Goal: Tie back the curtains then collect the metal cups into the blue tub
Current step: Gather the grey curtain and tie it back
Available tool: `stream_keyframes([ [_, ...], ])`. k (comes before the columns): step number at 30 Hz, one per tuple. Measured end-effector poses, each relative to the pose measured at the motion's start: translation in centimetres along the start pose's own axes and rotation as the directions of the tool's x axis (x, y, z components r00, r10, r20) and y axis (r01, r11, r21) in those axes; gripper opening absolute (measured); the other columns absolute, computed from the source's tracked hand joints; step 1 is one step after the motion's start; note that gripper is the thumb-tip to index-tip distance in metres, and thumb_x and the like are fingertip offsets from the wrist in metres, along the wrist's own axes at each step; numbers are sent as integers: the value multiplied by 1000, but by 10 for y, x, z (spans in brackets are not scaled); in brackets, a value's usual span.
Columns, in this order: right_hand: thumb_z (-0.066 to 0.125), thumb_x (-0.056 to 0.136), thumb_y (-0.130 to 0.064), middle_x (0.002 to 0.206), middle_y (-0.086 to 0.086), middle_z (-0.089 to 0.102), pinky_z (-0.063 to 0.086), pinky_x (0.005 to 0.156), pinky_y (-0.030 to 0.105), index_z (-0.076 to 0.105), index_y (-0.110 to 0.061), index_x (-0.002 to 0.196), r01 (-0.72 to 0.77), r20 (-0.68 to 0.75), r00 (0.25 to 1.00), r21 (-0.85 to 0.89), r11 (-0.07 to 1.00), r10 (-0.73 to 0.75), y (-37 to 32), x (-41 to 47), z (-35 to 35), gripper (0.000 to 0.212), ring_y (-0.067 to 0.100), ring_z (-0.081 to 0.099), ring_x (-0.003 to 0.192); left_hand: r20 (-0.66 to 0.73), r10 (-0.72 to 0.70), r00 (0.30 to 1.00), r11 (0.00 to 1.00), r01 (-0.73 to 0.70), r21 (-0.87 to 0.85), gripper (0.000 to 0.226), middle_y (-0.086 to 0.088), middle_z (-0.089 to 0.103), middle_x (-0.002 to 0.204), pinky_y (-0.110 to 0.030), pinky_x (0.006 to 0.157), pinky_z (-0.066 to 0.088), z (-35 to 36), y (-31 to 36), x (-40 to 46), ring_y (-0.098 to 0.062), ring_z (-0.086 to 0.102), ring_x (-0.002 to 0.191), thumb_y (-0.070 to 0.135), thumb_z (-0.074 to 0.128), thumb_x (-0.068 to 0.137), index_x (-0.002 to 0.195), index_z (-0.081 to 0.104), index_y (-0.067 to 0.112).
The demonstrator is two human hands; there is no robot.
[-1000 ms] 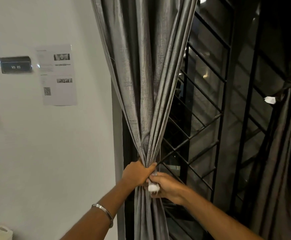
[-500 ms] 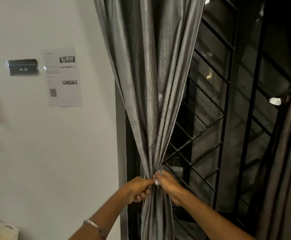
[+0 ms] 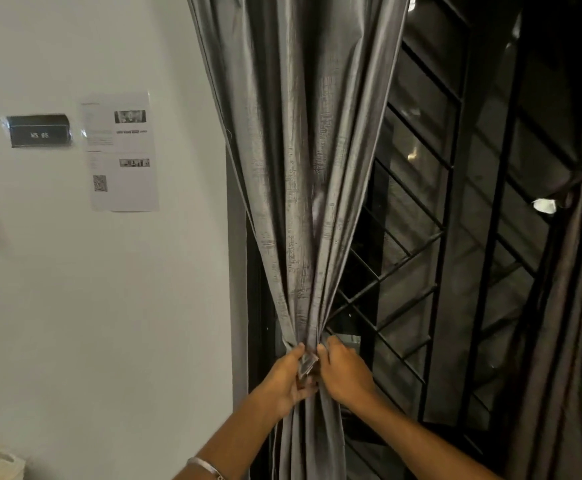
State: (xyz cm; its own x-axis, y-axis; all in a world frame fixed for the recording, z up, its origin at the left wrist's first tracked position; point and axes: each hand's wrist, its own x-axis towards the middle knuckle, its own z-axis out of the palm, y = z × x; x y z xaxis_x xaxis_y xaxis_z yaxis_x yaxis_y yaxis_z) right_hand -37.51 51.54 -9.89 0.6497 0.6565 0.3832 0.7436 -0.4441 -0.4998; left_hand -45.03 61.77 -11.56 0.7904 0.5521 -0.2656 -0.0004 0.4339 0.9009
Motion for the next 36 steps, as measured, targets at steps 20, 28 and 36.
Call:
stream_keyframes([
  [20,52,90,-47,116,-4,56,52,81,31,65,-25,112,210,-100,968,-164,964,-228,-18,9,-15,34,15,59,104,105,461,881,855,-473,214,34,-34,60,120,-24,68,57,11,-29,21,-17,67,88,8,32,107,130,53,-6],
  [28,54,96,-37,100,15,68,53,72,37,69,-5,94,151,181,978,-256,955,-106,-26,38,-17,35,31,66,90,343,567,749,555,-655,513,24,6,67,103,-15,85,51,-7,-28,15,4,64,96,-7,50,96,115,61,1],
  [36,39,105,-29,62,-2,55,41,57,25,49,-16,68,42,451,888,103,994,-84,-8,59,-34,41,12,54,58,336,374,864,686,-502,527,26,-9,61,70,-31,66,46,-24,1,5,-16,59,66,25,71,86,81,66,0],
])
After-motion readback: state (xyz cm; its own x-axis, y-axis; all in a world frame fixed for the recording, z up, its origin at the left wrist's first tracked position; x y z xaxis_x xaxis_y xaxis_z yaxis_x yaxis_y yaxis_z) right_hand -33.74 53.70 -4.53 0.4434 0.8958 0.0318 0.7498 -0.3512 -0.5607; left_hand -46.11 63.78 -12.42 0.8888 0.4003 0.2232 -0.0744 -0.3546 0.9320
